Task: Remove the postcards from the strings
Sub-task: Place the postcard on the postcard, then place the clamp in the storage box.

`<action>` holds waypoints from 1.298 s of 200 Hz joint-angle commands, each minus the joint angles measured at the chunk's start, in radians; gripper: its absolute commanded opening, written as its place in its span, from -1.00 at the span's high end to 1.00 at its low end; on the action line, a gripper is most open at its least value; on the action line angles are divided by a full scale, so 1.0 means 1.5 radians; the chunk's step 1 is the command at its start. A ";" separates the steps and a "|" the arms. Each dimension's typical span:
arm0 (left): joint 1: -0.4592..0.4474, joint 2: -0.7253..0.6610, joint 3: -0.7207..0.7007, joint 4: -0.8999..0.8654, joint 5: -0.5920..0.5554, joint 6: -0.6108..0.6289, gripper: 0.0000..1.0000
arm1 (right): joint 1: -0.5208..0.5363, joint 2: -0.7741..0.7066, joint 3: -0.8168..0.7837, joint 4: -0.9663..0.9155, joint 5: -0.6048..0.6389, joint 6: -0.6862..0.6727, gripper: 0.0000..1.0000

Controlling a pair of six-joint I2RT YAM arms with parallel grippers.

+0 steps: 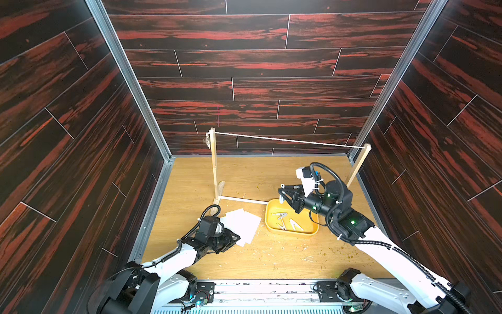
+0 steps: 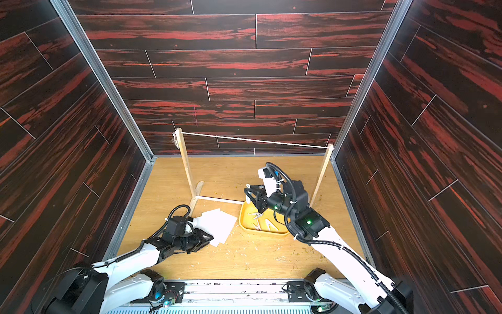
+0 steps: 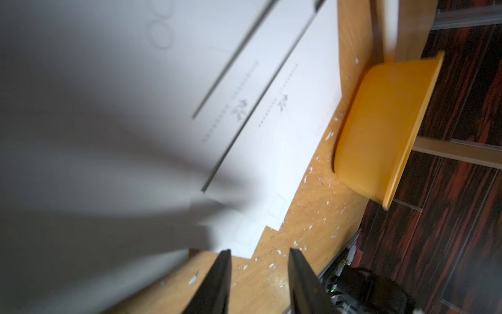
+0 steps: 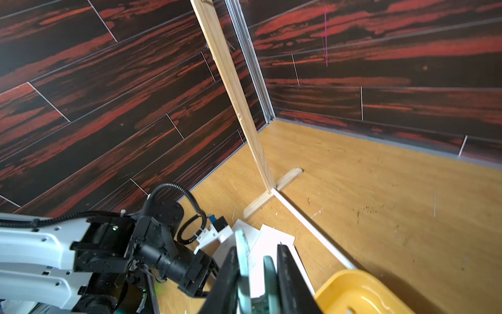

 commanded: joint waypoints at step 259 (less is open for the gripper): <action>-0.001 -0.131 0.150 -0.047 -0.171 0.099 -0.08 | -0.012 0.207 -0.214 0.136 0.203 0.069 -0.03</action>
